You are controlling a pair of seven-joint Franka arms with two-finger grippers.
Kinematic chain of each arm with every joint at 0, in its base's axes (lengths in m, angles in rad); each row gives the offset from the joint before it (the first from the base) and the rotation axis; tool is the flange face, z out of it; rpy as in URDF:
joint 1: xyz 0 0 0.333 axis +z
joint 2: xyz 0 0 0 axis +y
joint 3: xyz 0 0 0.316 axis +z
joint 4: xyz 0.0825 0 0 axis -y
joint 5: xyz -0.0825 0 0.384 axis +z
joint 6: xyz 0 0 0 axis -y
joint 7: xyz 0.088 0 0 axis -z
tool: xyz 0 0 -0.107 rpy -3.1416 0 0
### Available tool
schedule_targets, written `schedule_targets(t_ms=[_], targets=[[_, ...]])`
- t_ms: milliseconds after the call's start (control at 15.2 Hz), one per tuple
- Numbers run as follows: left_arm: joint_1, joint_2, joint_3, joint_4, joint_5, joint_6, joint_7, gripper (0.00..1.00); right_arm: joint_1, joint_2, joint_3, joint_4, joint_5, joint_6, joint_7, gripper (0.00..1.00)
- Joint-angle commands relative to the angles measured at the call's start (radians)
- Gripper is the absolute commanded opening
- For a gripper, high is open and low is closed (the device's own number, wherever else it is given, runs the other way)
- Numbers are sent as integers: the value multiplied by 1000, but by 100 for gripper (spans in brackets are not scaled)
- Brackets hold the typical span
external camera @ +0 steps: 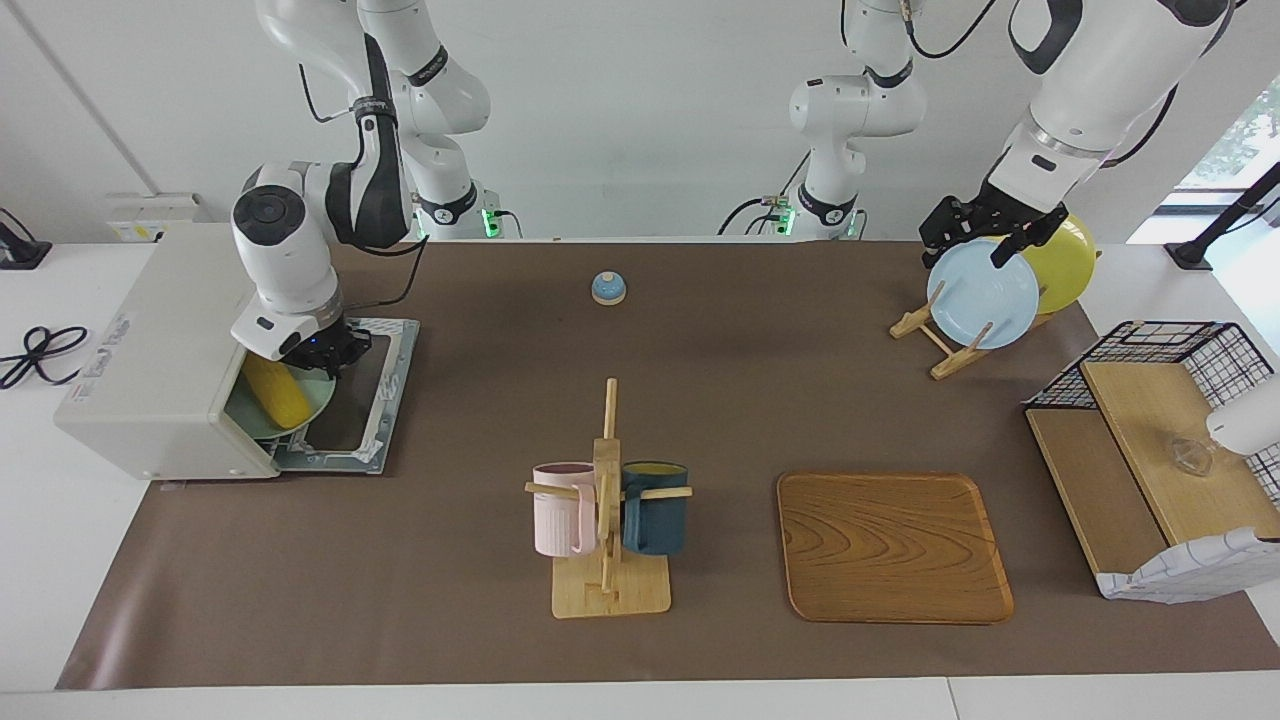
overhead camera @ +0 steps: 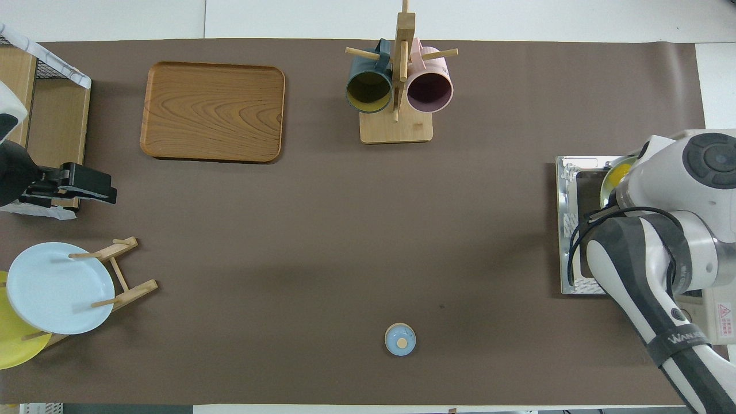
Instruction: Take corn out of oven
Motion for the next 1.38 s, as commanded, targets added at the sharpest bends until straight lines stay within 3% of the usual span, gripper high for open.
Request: schedule_targets(t_ms=[0,461,658,855,921,1118,1316], targets=[[0,-9,0,1,2,-5,-6,100,95,26,3,85,-15,-91,88,0],[-1,-9,0,2,2,-4,-6,100,349,49,8,152,-16,-154,482,0],[-1,-9,-1,1,2,-5,-3,100,451,168,11,313,10,-241,662,0],[-1,-7,-3,1,0,7,-6,100,604,398,11,598,65,-323,936,0],[-1,-9,-3,1,0,8,-5,100,624,446,13,643,79,-315,1016,0],[-1,-7,-3,1,0,10,1,100,650,483,31,640,108,-205,1102,0],[0,-7,-3,2,-3,16,1,100,649,480,33,564,172,-107,1118,0]])
